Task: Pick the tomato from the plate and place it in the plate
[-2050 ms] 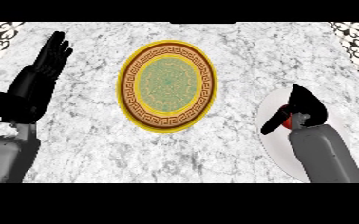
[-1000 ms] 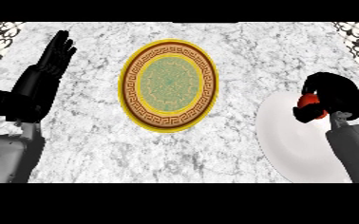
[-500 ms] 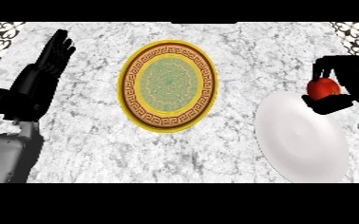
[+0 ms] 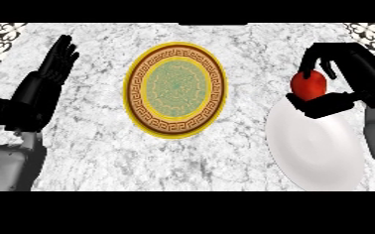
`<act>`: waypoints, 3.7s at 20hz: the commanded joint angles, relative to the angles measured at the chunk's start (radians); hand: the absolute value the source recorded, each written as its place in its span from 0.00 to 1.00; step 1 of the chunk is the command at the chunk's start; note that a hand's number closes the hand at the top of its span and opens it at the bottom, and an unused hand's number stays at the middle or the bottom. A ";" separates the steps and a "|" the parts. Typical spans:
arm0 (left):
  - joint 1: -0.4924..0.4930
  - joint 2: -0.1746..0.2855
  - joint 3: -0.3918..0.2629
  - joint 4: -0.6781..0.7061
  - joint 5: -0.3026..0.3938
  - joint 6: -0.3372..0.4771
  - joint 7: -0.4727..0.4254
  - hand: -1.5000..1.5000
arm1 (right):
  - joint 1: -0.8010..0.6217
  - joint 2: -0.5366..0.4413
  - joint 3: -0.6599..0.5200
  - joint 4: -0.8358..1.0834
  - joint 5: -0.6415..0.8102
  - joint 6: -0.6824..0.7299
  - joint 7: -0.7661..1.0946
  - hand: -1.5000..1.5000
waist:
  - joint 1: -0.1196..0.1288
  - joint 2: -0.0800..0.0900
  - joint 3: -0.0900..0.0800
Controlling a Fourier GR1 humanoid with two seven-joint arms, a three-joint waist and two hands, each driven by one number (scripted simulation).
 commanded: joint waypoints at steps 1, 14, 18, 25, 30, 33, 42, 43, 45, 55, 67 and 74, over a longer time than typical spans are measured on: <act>0.006 0.003 0.018 -0.028 0.006 -0.025 0.017 0.50 | -0.102 0.062 0.033 -0.039 -0.021 0.060 0.087 1.00 | 0.009 0.003 0.000; -0.036 -0.044 0.027 -0.037 -0.027 -0.025 0.063 0.50 | -0.374 0.408 0.161 0.138 0.062 0.008 0.350 1.00 | 0.014 0.004 0.000; -0.021 -0.075 -0.015 -0.069 -0.059 -0.013 0.072 0.50 | -0.431 0.496 0.238 0.361 0.164 -0.144 0.317 1.00 | 0.027 0.007 0.000; -0.052 -0.078 0.004 0.015 -0.084 -0.037 0.018 0.50 | -0.573 0.500 0.325 0.690 0.145 -0.314 0.255 1.00 | 0.030 0.011 0.000; -0.056 -0.054 0.039 0.030 -0.047 -0.087 0.009 0.50 | -0.622 0.500 0.379 0.875 0.000 -0.418 0.215 1.00 | 0.055 0.018 0.000; -0.062 -0.086 0.008 0.016 -0.080 -0.060 0.012 0.50 | -0.633 0.500 0.451 0.927 -0.095 -0.490 0.246 0.00 | 0.063 0.016 0.000; -0.089 -0.104 0.007 0.024 -0.090 -0.050 0.025 0.50 | -0.638 0.501 0.470 0.958 -0.379 -0.563 0.048 0.00 | 0.089 0.024 0.001; -0.027 -0.105 -0.010 -0.031 -0.061 -0.081 0.042 0.50 | -0.674 0.501 0.443 0.943 -0.400 -0.592 0.076 0.00 | 0.101 0.019 0.001; -0.092 -0.105 0.003 -0.037 -0.069 -0.053 0.083 0.50 | -0.650 0.501 0.426 0.948 -0.443 -0.657 0.026 0.00 | 0.084 0.019 0.001; -0.023 -0.111 0.033 0.033 -0.101 -0.059 -0.019 0.50 | -0.644 0.460 0.212 1.016 -0.614 -0.541 -0.144 0.00 | 0.021 0.011 0.000; 0.028 -0.083 0.088 0.012 -0.077 -0.115 -0.043 0.50 | -0.484 0.197 0.075 1.000 -0.661 -0.243 -0.332 0.00 | 0.013 0.008 0.000; -0.030 -0.114 0.066 -0.048 -0.106 -0.077 0.069 0.50 | -0.441 0.131 0.037 1.033 -0.623 -0.160 -0.407 0.00 | 0.010 0.006 0.001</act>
